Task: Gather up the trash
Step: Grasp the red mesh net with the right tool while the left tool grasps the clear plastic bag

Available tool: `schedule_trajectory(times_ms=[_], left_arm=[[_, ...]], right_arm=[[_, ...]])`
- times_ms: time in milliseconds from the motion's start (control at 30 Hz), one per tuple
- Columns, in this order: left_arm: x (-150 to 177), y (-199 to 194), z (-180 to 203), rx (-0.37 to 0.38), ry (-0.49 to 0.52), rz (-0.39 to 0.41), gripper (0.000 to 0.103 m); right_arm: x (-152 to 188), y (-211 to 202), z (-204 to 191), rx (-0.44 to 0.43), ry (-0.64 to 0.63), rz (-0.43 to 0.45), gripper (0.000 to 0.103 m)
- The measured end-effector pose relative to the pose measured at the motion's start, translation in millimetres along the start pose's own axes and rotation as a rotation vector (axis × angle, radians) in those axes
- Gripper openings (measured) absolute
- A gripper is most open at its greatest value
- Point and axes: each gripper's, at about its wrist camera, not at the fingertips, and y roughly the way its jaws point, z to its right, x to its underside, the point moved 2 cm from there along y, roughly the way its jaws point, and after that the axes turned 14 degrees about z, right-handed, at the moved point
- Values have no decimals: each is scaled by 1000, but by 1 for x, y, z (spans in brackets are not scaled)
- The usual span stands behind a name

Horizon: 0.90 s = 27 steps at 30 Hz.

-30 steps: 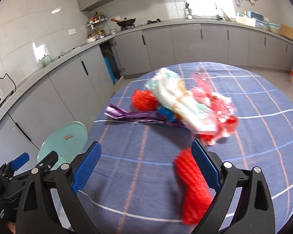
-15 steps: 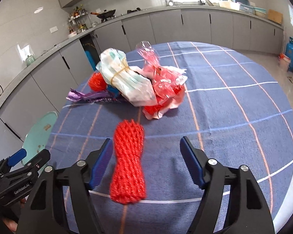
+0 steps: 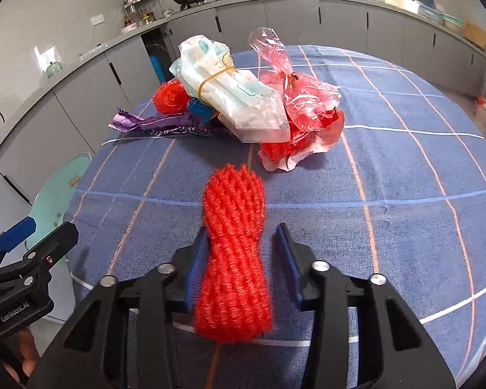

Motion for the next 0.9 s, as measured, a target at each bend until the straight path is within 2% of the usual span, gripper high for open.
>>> schedule_trajectory(times_ms=[33,133,300,533,667,900], left_arm=[[-1,0,1,2,0,1,94],[-3,2,3,8,2,4,90],[-9,5,12,44,-5,6,86],[-35,11,35,102,-8,46,85],[-59,22,58,146,-21,78,80],[-89,58,91,182,-106,65,78]], right_arm=[[0,0,1,2,0,-1,25],[1,-1,5,-7,19,-1,22],[-9,-18,17,-1,42,41,21],[-45,-51,58,54,111,165,21],[-65,-51,76,97,124,208,21],[-83,-36,85,123,113,231,21]])
